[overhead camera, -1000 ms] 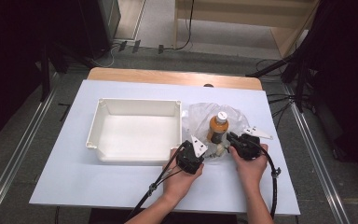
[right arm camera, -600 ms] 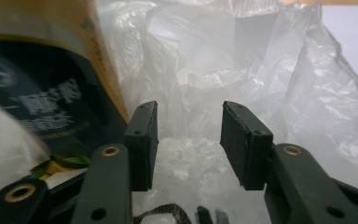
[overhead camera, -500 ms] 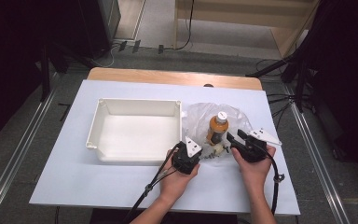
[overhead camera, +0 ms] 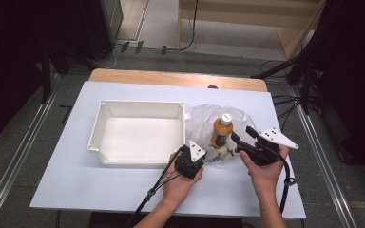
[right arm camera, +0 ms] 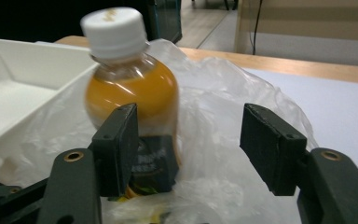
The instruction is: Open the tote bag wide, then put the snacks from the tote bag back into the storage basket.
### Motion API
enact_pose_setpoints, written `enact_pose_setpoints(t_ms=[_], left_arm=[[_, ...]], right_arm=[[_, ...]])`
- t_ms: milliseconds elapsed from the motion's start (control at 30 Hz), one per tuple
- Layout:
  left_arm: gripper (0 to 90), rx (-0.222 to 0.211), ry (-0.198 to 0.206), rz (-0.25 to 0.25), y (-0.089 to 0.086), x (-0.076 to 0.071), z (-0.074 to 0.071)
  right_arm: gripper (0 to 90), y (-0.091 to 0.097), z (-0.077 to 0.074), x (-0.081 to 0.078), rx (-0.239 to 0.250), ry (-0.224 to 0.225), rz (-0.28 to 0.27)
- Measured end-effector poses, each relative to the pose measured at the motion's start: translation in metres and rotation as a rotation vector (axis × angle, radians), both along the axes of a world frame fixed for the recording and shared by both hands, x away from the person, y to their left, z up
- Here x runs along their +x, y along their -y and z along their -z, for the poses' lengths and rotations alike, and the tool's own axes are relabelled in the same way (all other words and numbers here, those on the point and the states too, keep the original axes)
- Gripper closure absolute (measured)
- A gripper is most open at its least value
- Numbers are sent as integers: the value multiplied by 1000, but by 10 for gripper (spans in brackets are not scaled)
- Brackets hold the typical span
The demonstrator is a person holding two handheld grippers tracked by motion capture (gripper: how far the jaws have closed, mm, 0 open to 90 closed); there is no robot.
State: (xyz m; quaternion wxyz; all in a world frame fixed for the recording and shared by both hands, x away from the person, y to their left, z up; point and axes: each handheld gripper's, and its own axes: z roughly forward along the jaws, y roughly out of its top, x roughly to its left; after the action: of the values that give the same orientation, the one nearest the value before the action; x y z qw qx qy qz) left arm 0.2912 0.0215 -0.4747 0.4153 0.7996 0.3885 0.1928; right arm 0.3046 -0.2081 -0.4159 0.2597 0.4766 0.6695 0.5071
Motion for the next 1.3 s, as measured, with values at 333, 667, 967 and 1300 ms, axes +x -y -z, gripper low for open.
enact_pose_setpoints(t_ms=[333,667,967,1300], left_arm=[[900,4,4,6,0,0,0],[900,-6,6,5,0,0,0],[900,-1,9,14,0,-1,0],[900,-9,11,15,-1,-1,0]], right_arm=[[372,-10,-15,-5,34,39,-43],[369,-27,-14,-3,35,44,-75],[345,-34,-7,3,47,26,-41],[277,-45,6,17,40,-13,15]])
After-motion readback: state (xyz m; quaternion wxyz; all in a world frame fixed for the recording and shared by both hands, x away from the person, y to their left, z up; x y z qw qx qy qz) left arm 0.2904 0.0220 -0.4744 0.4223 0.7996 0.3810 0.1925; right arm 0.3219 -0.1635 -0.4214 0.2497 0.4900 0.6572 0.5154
